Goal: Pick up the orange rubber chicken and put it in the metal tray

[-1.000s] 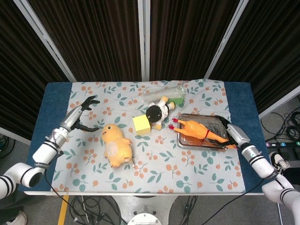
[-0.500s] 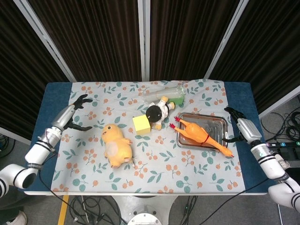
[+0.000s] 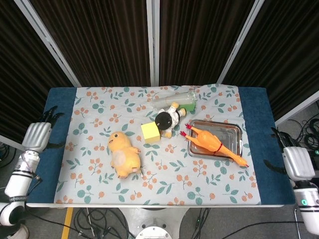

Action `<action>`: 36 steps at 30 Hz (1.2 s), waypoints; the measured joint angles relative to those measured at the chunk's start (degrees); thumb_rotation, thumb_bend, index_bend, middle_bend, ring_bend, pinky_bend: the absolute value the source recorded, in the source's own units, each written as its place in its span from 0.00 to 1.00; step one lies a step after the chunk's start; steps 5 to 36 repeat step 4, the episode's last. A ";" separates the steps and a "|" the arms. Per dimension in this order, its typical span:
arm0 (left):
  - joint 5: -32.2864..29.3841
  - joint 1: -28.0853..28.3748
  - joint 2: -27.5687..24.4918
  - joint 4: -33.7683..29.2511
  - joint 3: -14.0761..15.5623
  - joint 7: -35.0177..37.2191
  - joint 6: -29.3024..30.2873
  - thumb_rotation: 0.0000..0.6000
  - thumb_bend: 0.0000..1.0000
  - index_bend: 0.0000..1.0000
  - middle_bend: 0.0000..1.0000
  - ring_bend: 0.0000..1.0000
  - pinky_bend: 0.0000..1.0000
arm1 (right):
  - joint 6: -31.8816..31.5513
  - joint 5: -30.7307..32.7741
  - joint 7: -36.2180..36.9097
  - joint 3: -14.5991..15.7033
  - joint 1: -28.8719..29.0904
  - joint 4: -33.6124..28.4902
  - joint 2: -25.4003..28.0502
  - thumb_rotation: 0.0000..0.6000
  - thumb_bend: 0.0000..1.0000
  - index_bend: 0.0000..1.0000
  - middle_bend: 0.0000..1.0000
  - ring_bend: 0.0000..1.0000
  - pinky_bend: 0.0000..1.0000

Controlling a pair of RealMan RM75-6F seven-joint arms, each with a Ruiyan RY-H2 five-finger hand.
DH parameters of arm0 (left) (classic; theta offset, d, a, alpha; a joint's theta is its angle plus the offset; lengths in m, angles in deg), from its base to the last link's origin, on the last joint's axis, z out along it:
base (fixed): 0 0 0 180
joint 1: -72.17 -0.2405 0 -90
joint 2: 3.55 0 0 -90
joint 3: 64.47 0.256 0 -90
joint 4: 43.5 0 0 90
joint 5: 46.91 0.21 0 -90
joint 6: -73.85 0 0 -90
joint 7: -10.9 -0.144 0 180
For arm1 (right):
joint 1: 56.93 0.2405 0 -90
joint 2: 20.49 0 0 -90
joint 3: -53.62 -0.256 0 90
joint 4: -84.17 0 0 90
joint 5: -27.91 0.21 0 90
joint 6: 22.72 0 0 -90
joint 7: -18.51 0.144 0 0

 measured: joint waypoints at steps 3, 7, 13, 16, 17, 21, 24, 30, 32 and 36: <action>-0.57 -4.12 0.81 -2.13 1.32 -7.02 7.54 1.00 0.15 0.21 0.11 0.11 0.21 | -4.37 -0.56 -2.57 0.71 -3.68 -2.09 0.18 1.00 0.12 0.06 0.21 0.09 0.23; -0.67 -5.81 1.23 -3.12 1.87 -9.43 10.29 1.00 0.15 0.21 0.11 0.11 0.21 | -5.41 -0.74 -2.98 0.88 -4.63 -2.48 0.06 1.00 0.12 0.06 0.21 0.09 0.23; -0.67 -5.81 1.23 -3.12 1.87 -9.43 10.29 1.00 0.15 0.21 0.11 0.11 0.21 | -5.41 -0.74 -2.98 0.88 -4.63 -2.48 0.06 1.00 0.12 0.06 0.21 0.09 0.23; -0.67 -5.81 1.23 -3.12 1.87 -9.43 10.29 1.00 0.15 0.21 0.11 0.11 0.21 | -5.41 -0.74 -2.98 0.88 -4.63 -2.48 0.06 1.00 0.12 0.06 0.21 0.09 0.23; -0.67 -5.81 1.23 -3.12 1.87 -9.43 10.29 1.00 0.15 0.21 0.11 0.11 0.21 | -5.41 -0.74 -2.98 0.88 -4.63 -2.48 0.06 1.00 0.12 0.06 0.21 0.09 0.23; -0.67 -5.81 1.23 -3.12 1.87 -9.43 10.29 1.00 0.15 0.21 0.11 0.11 0.21 | -5.41 -0.74 -2.98 0.88 -4.63 -2.48 0.06 1.00 0.12 0.06 0.21 0.09 0.23; -0.67 -5.81 1.23 -3.12 1.87 -9.43 10.29 1.00 0.15 0.21 0.11 0.11 0.21 | -5.41 -0.74 -2.98 0.88 -4.63 -2.48 0.06 1.00 0.12 0.06 0.21 0.09 0.23; -0.67 -5.81 1.23 -3.12 1.87 -9.43 10.29 1.00 0.15 0.21 0.11 0.11 0.21 | -5.41 -0.74 -2.98 0.88 -4.63 -2.48 0.06 1.00 0.12 0.06 0.21 0.09 0.23; -0.67 -5.81 1.23 -3.12 1.87 -9.43 10.29 1.00 0.15 0.21 0.11 0.11 0.21 | -5.41 -0.74 -2.98 0.88 -4.63 -2.48 0.06 1.00 0.12 0.06 0.21 0.09 0.23; -0.67 -5.81 1.23 -3.12 1.87 -9.43 10.29 1.00 0.15 0.21 0.11 0.11 0.21 | -5.41 -0.74 -2.98 0.88 -4.63 -2.48 0.06 1.00 0.12 0.06 0.21 0.09 0.23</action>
